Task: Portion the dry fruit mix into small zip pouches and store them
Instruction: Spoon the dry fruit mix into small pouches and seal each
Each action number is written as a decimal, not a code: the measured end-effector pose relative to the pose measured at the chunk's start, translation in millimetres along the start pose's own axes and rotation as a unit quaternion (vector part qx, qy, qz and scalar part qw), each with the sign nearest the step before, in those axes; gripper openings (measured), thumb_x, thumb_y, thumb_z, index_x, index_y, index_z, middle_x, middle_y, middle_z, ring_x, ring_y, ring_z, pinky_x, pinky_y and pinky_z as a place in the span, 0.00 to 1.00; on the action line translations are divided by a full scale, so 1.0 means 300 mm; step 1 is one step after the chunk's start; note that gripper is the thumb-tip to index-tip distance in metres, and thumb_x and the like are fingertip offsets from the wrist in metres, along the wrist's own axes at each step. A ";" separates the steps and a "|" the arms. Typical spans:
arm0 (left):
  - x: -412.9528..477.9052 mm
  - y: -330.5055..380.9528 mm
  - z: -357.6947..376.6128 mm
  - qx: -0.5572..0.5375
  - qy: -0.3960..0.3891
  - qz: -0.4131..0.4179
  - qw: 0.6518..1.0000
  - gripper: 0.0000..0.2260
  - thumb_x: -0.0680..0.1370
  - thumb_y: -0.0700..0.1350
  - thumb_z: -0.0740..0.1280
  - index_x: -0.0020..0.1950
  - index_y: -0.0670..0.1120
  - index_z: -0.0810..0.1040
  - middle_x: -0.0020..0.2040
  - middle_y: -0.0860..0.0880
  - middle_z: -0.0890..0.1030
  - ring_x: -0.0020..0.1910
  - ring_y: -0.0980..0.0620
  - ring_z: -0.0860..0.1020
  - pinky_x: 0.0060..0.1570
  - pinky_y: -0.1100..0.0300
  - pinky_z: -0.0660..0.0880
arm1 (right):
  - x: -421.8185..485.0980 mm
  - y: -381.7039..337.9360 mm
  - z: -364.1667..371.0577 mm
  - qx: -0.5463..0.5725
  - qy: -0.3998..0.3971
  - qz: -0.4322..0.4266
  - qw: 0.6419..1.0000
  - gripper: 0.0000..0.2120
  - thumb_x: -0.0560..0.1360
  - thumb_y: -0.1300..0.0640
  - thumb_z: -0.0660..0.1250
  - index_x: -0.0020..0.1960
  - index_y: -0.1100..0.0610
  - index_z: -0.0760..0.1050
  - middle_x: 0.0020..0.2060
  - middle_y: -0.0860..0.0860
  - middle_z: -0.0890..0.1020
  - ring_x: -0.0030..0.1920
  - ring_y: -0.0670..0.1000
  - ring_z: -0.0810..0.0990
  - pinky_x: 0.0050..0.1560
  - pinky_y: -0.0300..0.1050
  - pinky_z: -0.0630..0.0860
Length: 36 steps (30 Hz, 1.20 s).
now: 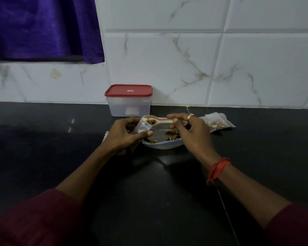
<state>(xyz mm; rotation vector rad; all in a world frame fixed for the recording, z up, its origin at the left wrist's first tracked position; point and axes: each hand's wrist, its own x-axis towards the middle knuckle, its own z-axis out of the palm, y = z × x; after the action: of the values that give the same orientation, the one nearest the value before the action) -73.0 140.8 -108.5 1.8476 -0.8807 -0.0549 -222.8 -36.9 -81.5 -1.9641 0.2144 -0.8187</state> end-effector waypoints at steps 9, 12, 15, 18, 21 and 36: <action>-0.008 0.016 -0.002 -0.012 0.009 -0.001 1.000 0.20 0.69 0.51 0.78 0.59 0.54 0.80 0.52 0.57 0.84 0.52 0.60 0.82 0.50 0.66 0.78 | 0.000 0.026 0.014 -0.062 -0.058 -0.070 0.994 0.13 0.81 0.57 0.65 0.59 0.42 0.82 0.47 0.43 0.85 0.45 0.45 0.85 0.46 0.49 0.84; -0.010 0.022 -0.004 -0.027 0.007 -0.001 1.000 0.21 0.67 0.53 0.77 0.59 0.53 0.80 0.53 0.55 0.84 0.52 0.59 0.82 0.50 0.65 0.79 | 0.003 0.014 0.002 -0.025 -0.037 -0.058 0.997 0.13 0.82 0.60 0.64 0.58 0.46 0.82 0.46 0.44 0.85 0.44 0.40 0.84 0.41 0.32 0.79; -0.009 0.025 -0.004 -0.045 0.014 -0.005 0.999 0.20 0.68 0.52 0.77 0.59 0.52 0.80 0.52 0.56 0.84 0.52 0.61 0.82 0.47 0.69 0.79 | 0.012 0.009 -0.013 0.016 0.009 -0.030 0.999 0.13 0.82 0.62 0.63 0.58 0.49 0.82 0.45 0.47 0.85 0.36 0.37 0.82 0.35 0.28 0.74; -0.007 0.028 -0.006 -0.057 0.029 -0.018 0.998 0.22 0.67 0.53 0.76 0.60 0.51 0.80 0.51 0.57 0.83 0.50 0.65 0.82 0.44 0.72 0.77 | 0.022 0.024 -0.027 0.013 0.042 -0.009 0.999 0.14 0.81 0.60 0.63 0.54 0.43 0.82 0.42 0.45 0.86 0.30 0.40 0.75 0.33 0.36 0.73; -0.003 0.027 -0.010 -0.068 0.042 -0.023 0.997 0.19 0.69 0.50 0.77 0.59 0.50 0.80 0.50 0.57 0.83 0.47 0.68 0.81 0.41 0.74 0.76 | 0.026 0.034 -0.034 0.024 0.051 0.016 0.998 0.14 0.80 0.60 0.64 0.51 0.41 0.82 0.41 0.45 0.86 0.34 0.48 0.78 0.39 0.45 0.77; -0.012 0.029 -0.004 -0.039 0.024 -0.002 0.999 0.18 0.70 0.48 0.78 0.57 0.57 0.79 0.52 0.58 0.83 0.51 0.61 0.82 0.46 0.71 0.78 | 0.004 0.021 -0.011 -0.031 0.054 -0.055 0.997 0.11 0.81 0.59 0.65 0.55 0.44 0.82 0.43 0.44 0.85 0.39 0.41 0.83 0.32 0.34 0.76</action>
<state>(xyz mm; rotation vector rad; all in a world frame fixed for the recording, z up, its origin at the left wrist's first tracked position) -79.8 142.3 -102.2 1.7701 -0.8309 -0.0460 -222.9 -43.1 -85.3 -2.0061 0.1998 -1.0024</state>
